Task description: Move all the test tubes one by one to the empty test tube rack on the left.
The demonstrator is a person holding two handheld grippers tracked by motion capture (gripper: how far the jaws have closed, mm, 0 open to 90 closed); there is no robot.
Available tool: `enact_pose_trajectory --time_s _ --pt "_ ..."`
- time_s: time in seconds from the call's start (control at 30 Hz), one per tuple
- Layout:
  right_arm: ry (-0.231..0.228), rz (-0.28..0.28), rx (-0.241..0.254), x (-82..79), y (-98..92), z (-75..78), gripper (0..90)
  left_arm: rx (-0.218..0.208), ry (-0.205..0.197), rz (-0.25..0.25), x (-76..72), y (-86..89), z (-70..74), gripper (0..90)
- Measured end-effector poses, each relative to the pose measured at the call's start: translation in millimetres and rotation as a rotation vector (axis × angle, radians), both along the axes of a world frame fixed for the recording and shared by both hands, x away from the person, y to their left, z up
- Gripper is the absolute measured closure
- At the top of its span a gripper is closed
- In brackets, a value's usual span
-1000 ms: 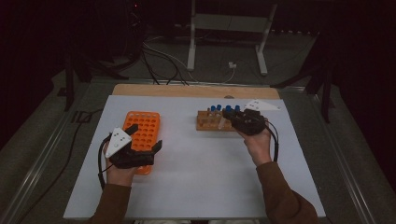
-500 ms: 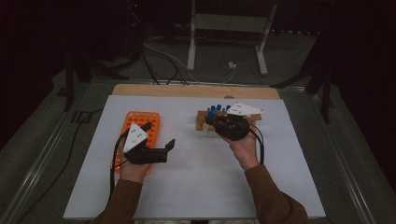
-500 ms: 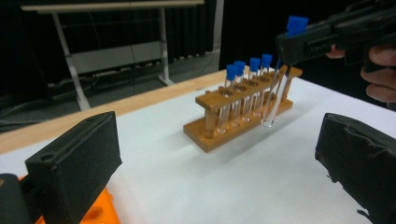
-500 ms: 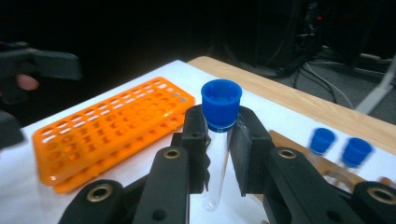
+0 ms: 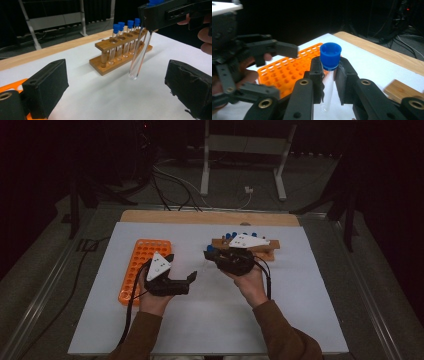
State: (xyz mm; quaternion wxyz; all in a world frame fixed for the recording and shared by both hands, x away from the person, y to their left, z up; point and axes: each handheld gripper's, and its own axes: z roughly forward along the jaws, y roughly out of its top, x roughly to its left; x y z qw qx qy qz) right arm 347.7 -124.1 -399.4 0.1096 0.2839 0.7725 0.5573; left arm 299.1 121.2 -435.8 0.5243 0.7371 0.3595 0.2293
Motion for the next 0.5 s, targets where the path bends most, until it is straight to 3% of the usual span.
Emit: enact_pose_trajectory --time_s 0.13,0.27,0.3,0.33,0.37,0.5 --pt "-0.001 0.019 -0.004 -3.0 5.9 0.4 76.3 0.016 0.010 -0.014 1.1 -7.5 -1.5 8.5" --pt "0.008 0.038 0.003 -5.2 11.3 -0.1 76.3 0.027 0.008 -0.034 1.6 -13.0 -2.8 17.4" --pt "0.009 0.047 0.001 -6.2 13.9 -0.4 76.3 0.026 0.007 -0.045 1.7 -13.9 -2.9 26.4" --pt "0.009 0.047 0.001 -6.2 13.9 -0.4 76.3 0.027 0.004 -0.053 1.8 -14.8 -2.8 26.4" --pt "0.012 0.057 -0.001 -7.5 16.4 -0.6 76.2 0.028 0.006 -0.059 2.2 -15.7 -2.7 33.9" --pt "0.015 0.075 -0.011 -8.7 21.2 -2.1 76.2 0.020 0.014 -0.086 3.6 -17.8 -1.7 48.3"
